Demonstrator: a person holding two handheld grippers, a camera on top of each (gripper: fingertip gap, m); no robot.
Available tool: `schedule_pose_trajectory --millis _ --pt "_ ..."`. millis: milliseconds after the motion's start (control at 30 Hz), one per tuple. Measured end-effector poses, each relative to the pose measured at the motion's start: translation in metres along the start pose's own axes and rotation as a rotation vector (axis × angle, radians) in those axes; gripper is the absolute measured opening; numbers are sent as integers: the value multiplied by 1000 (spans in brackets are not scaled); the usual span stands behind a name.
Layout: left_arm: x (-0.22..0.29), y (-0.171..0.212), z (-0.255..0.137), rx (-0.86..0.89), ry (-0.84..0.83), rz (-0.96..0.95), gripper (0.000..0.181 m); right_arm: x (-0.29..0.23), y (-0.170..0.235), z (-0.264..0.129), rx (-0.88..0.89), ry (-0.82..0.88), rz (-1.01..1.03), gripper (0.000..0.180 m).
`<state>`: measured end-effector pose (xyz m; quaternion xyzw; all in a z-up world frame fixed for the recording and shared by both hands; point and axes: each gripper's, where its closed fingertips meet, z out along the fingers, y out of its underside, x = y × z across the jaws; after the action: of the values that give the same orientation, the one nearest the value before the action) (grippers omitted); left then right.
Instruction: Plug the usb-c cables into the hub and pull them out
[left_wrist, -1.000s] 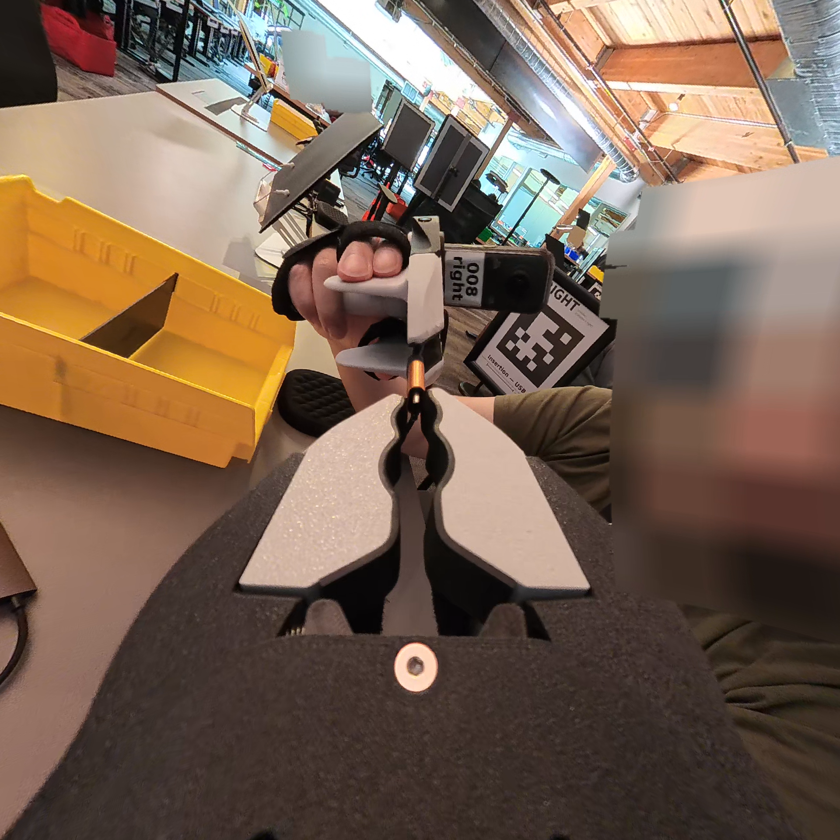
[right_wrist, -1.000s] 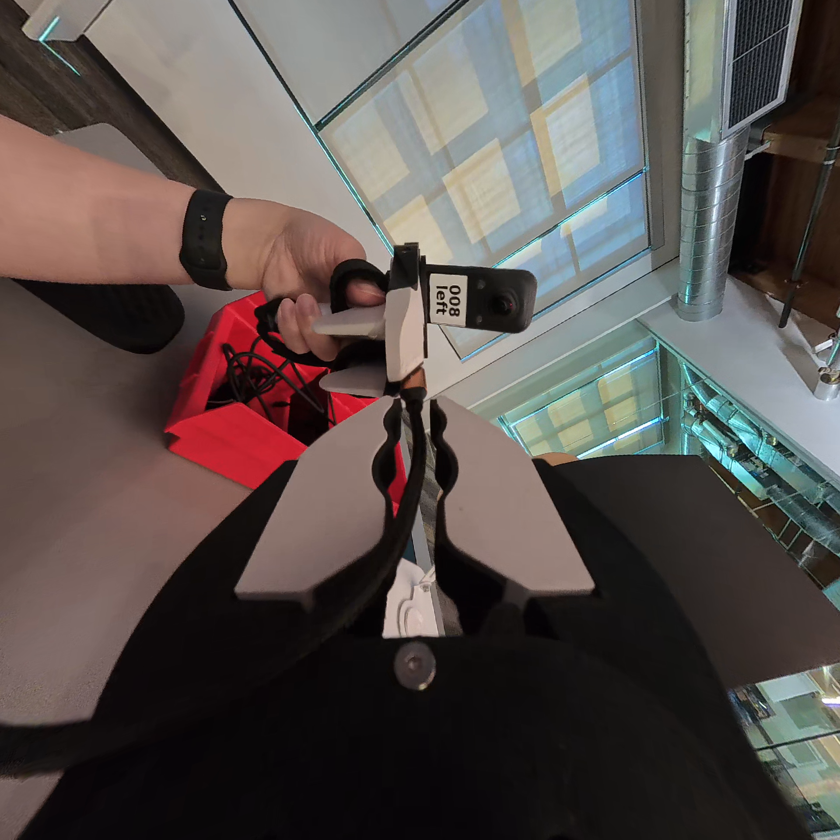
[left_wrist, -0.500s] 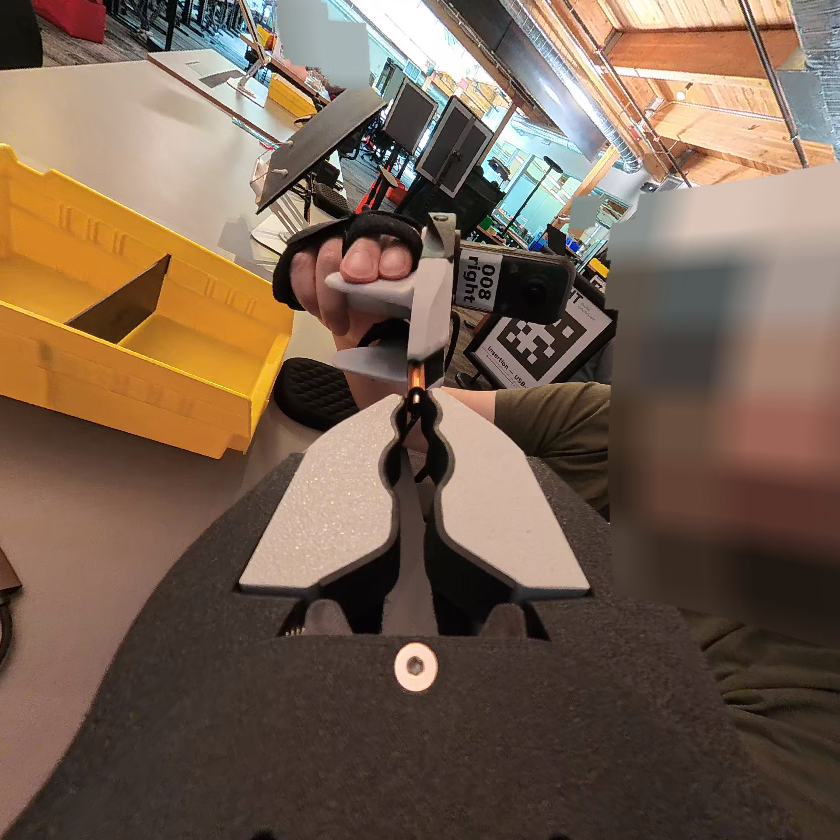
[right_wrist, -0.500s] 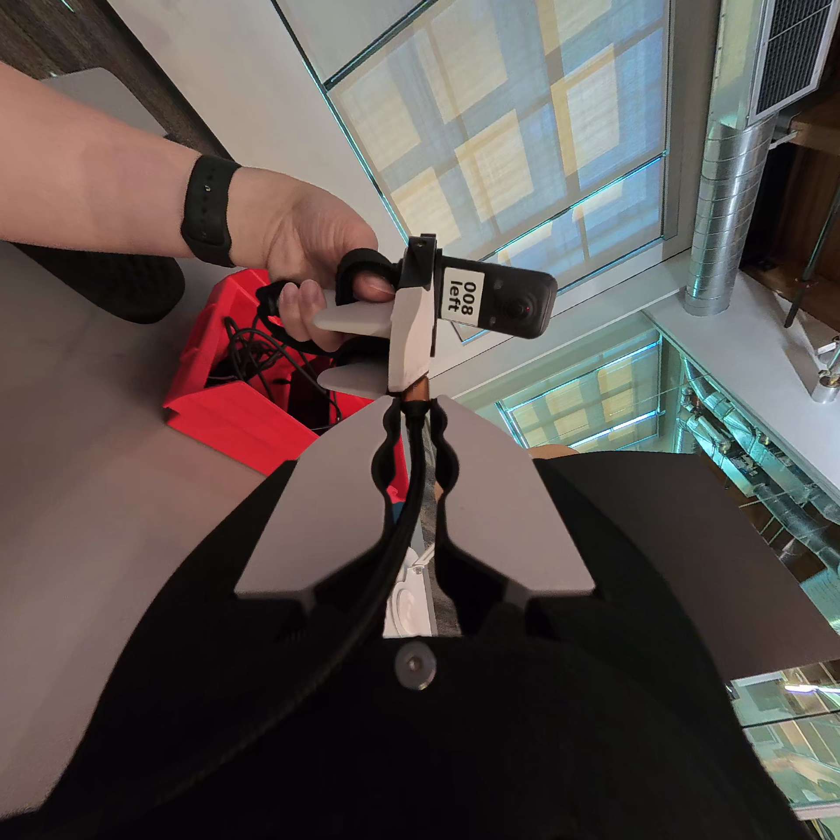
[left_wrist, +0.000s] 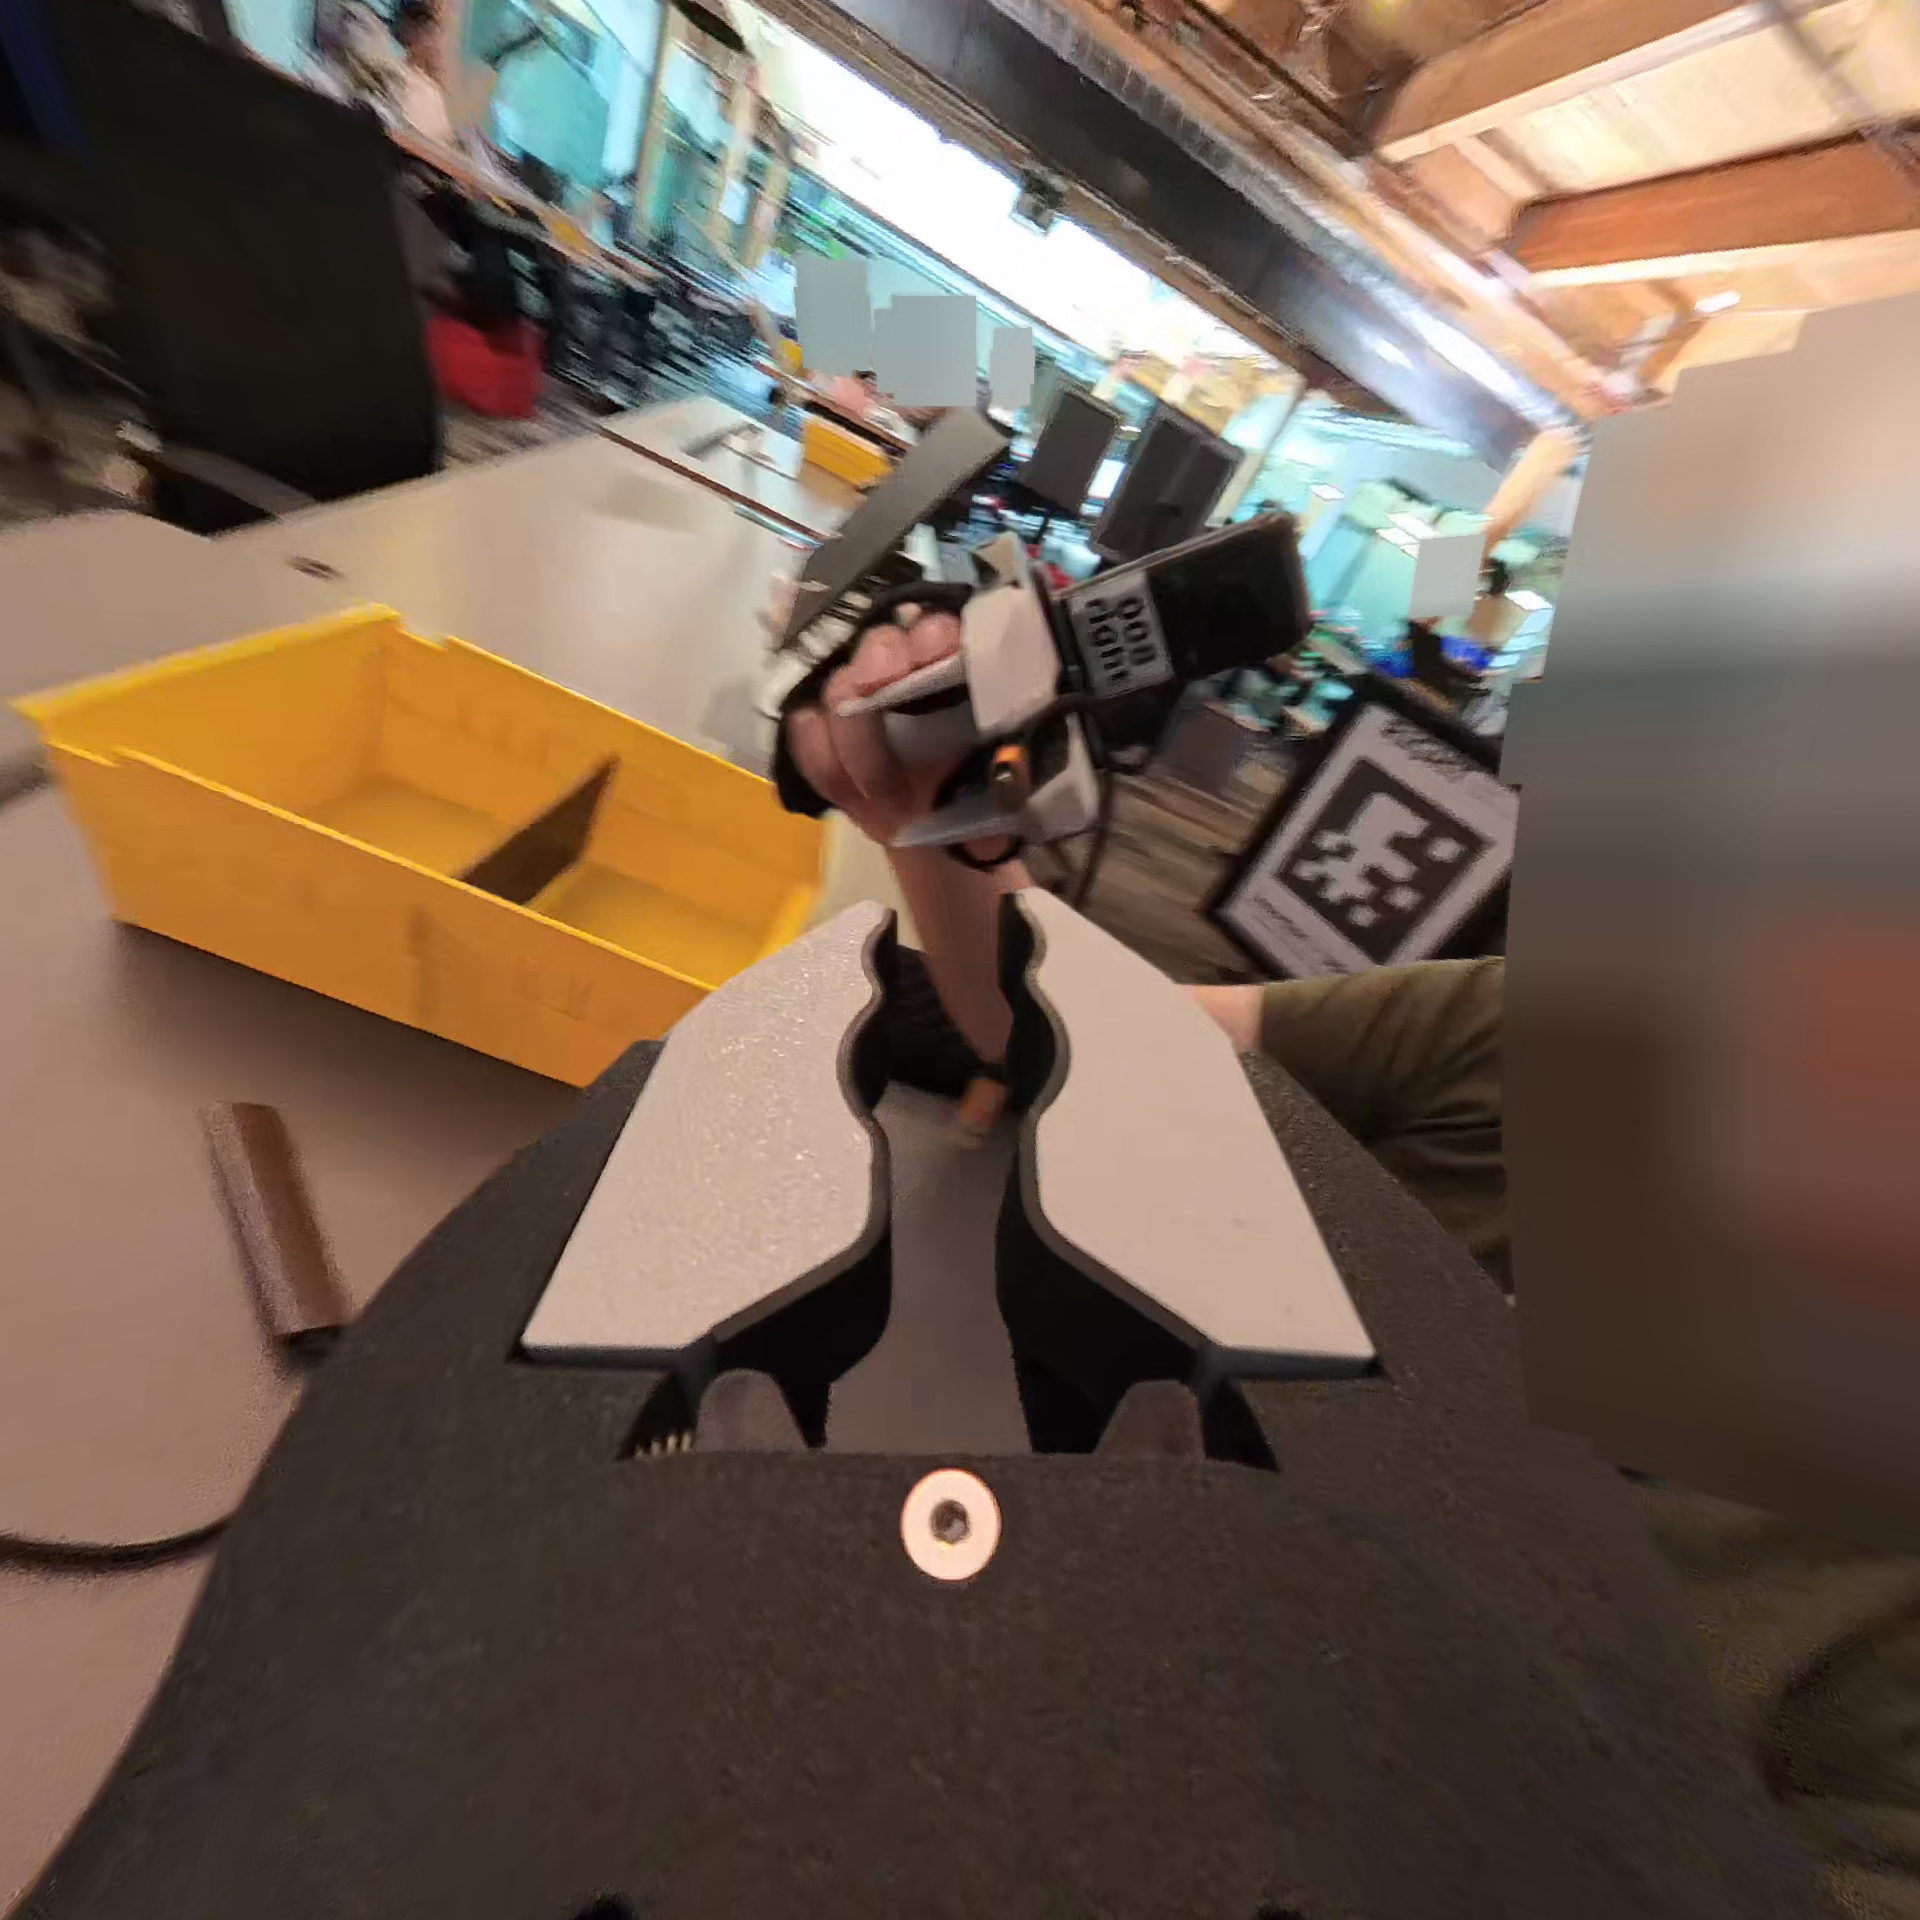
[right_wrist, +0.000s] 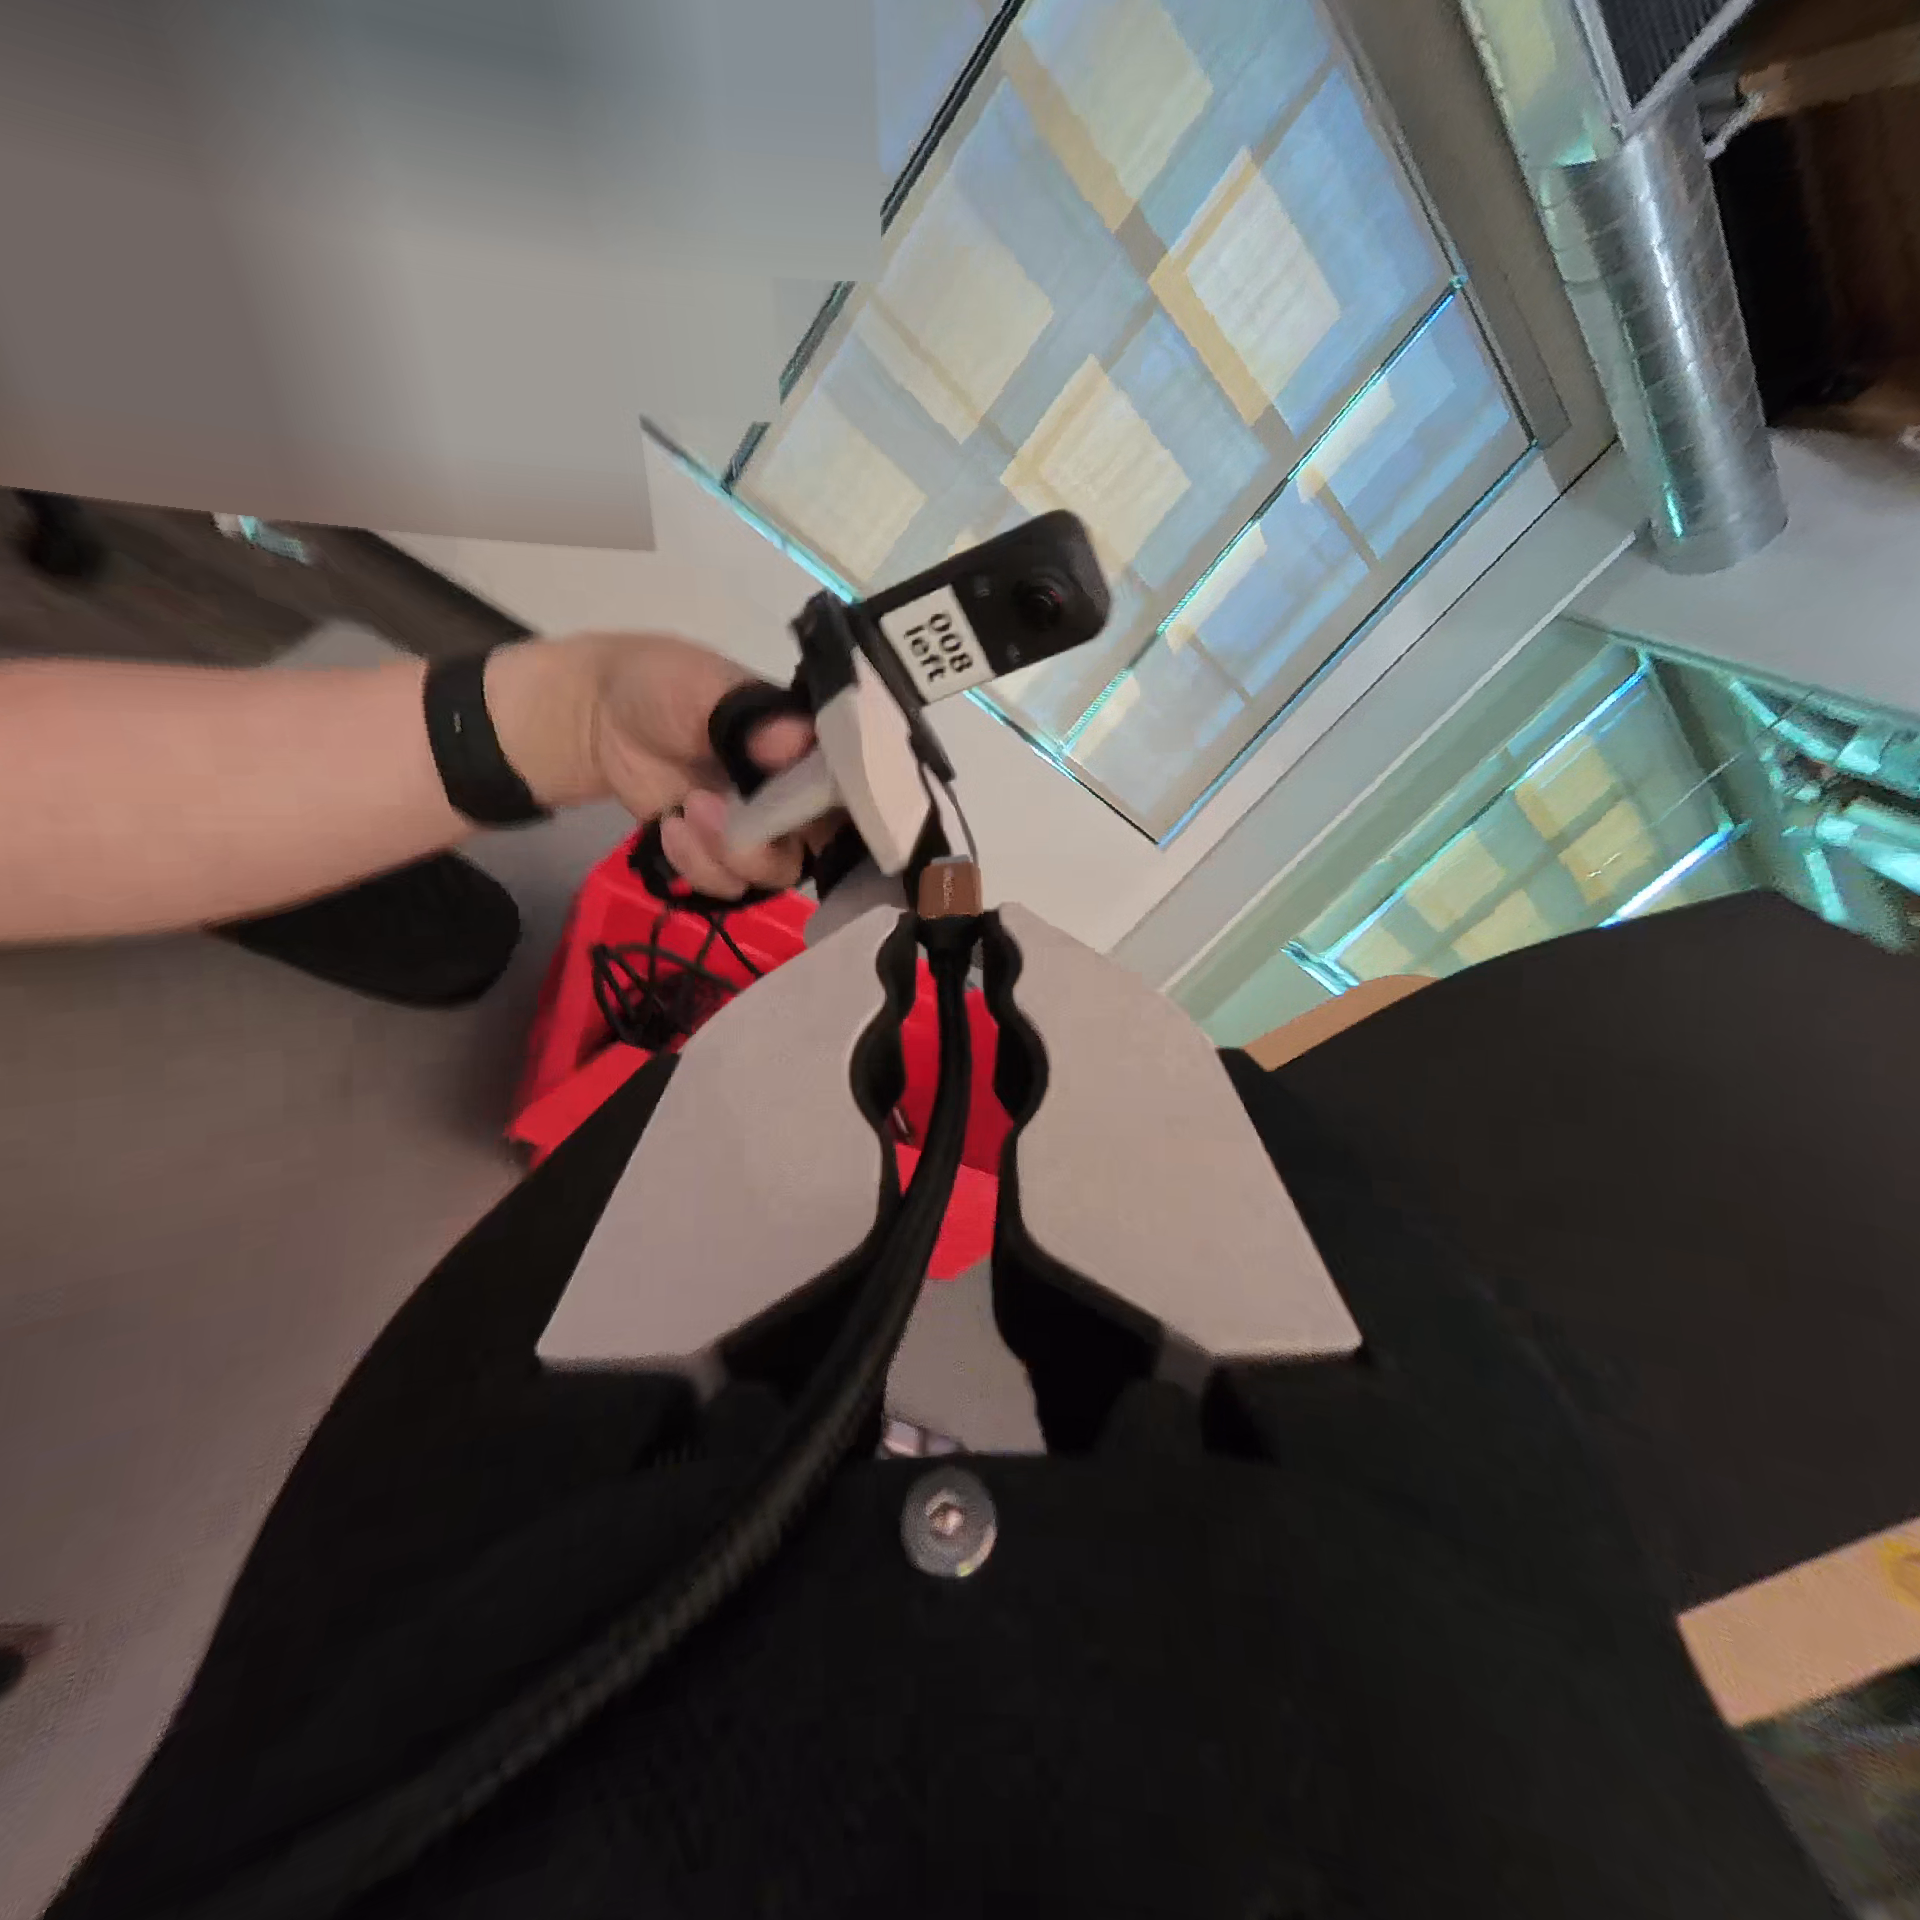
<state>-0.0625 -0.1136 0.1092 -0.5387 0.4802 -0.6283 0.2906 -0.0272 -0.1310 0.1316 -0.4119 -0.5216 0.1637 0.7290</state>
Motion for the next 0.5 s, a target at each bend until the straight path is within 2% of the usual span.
schedule_pose_trajectory --millis 133,233,367,500 --pt "-24 0 11 -37 -248 230 17 22 -7 -15 139 -5 273 13" --pt "-7 -9 29 5 -252 403 21 31 -8 -21 216 -65 497 12" --pt "8 -22 37 63 -347 626 21 29 -7 -18 223 -161 696 12" --pt "6 -25 29 64 -556 933 21 13 -7 -11 161 -285 835 12"
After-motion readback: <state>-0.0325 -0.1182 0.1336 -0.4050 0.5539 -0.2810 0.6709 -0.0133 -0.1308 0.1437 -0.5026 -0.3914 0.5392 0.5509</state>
